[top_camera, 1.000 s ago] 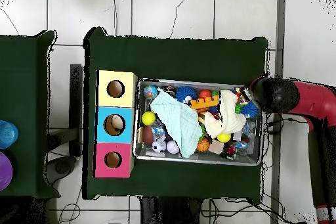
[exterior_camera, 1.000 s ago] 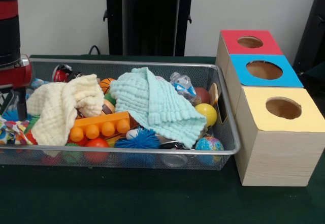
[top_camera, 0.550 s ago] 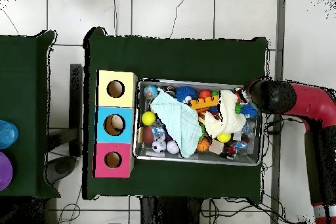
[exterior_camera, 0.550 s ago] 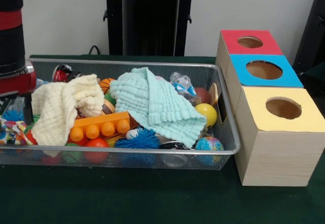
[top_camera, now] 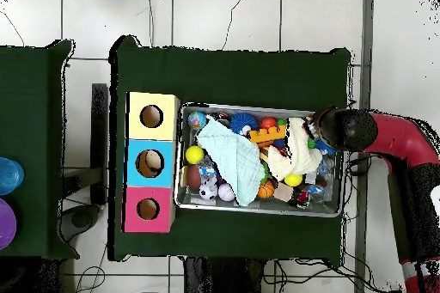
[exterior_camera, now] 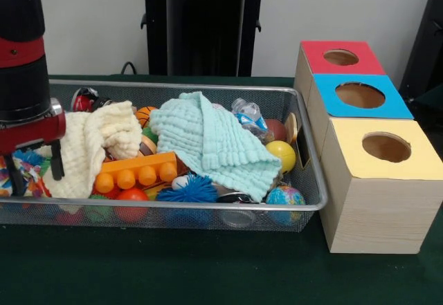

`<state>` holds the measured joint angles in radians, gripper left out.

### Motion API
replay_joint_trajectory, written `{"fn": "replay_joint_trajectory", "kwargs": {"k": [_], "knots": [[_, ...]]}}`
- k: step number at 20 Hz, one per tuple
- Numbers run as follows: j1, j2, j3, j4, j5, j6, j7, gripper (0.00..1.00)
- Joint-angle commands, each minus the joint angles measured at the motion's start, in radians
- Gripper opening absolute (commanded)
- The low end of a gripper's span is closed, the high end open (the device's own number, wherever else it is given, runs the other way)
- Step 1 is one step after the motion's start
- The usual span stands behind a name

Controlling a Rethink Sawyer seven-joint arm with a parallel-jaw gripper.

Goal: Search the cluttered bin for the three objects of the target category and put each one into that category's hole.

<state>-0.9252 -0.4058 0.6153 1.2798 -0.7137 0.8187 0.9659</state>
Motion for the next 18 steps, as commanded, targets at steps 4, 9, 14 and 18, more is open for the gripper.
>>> {"fn": "replay_joint_trajectory", "kwargs": {"k": [4,9,14,18], "knots": [[0.004,0.008,-0.019,0.025,-0.126,0.046,-0.332,1.00],[0.002,-0.003,-0.020,0.006,-0.150,0.071,-0.359,1.00],[-0.006,0.001,-0.011,-0.020,-0.169,0.095,-0.403,1.00],[0.005,0.005,-0.011,-0.037,-0.168,0.149,-0.453,0.00]]}}
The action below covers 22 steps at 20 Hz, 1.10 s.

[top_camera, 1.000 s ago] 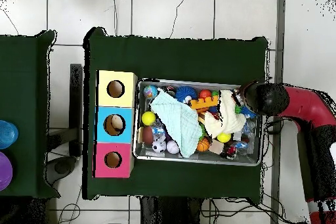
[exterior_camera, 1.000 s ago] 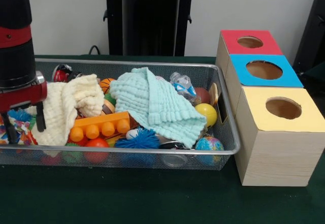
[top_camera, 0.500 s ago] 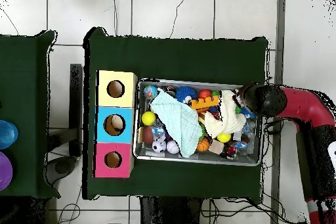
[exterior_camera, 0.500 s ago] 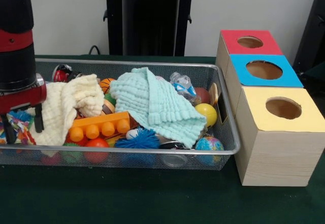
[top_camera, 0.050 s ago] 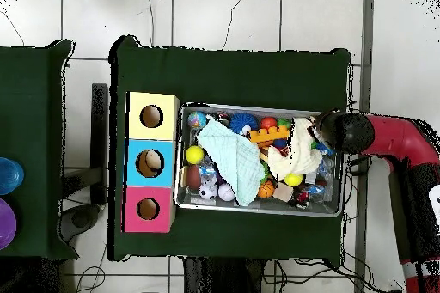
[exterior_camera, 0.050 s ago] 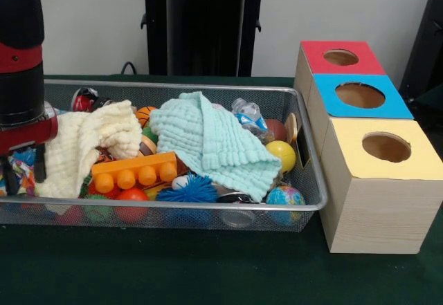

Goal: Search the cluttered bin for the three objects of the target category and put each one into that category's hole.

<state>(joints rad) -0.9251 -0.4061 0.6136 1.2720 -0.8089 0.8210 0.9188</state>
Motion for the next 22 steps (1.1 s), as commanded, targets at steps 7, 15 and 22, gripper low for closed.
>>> {"fn": "replay_joint_trajectory", "kwargs": {"k": [7,15,22], "knots": [[0.016,-0.019,-0.006,-0.008,-0.030,0.259,-0.474,0.00],[0.035,-0.102,-0.016,0.070,-0.008,0.251,-0.397,0.00],[0.074,-0.255,0.020,0.246,0.112,0.202,-0.199,0.00]]}}
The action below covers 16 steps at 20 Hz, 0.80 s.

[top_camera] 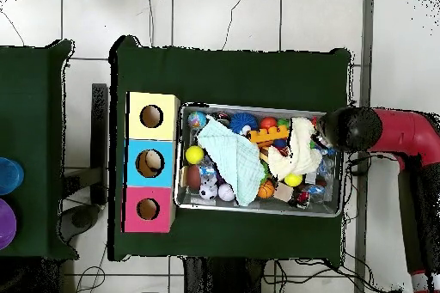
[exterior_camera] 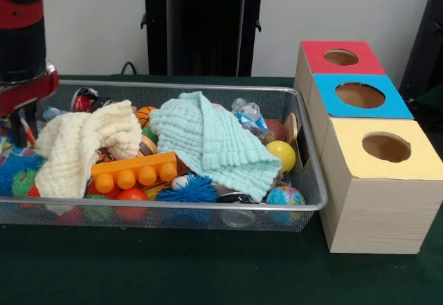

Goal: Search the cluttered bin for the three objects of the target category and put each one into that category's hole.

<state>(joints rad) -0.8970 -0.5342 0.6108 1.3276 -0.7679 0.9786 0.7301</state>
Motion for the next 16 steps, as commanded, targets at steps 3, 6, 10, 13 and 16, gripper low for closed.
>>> {"fn": "replay_joint_trajectory", "kwargs": {"k": [3,6,10,13,16], "knots": [[0.076,-0.160,0.029,0.244,0.117,-0.007,0.082,0.00],[0.124,-0.180,0.017,0.293,0.167,-0.086,0.223,0.00],[0.198,-0.179,-0.009,0.311,0.214,-0.171,0.346,0.00],[0.249,-0.185,-0.039,0.319,0.249,-0.220,0.405,0.00],[0.309,-0.176,-0.067,0.306,0.287,-0.257,0.452,0.00]]}}
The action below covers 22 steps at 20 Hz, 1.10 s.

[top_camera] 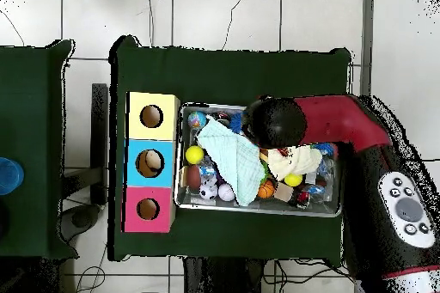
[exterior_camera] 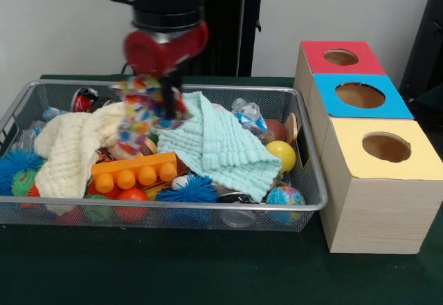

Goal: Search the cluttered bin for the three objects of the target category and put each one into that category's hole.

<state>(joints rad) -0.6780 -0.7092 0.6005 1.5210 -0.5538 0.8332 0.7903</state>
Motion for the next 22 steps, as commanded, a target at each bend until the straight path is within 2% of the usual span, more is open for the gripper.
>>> {"fn": "replay_joint_trajectory", "kwargs": {"k": [1,5,8,12,16,22], "knots": [[0.106,-0.002,-0.070,0.115,0.086,-0.122,0.401,0.00],[0.196,-0.007,-0.129,0.092,0.140,-0.128,0.488,0.00],[0.249,-0.051,-0.158,0.110,0.198,-0.102,0.544,0.00],[0.301,-0.095,-0.195,0.138,0.240,-0.096,0.592,0.00],[0.349,-0.092,-0.229,0.131,0.260,-0.116,0.637,0.00],[0.445,-0.056,-0.264,0.048,0.297,-0.104,0.710,0.00]]}}
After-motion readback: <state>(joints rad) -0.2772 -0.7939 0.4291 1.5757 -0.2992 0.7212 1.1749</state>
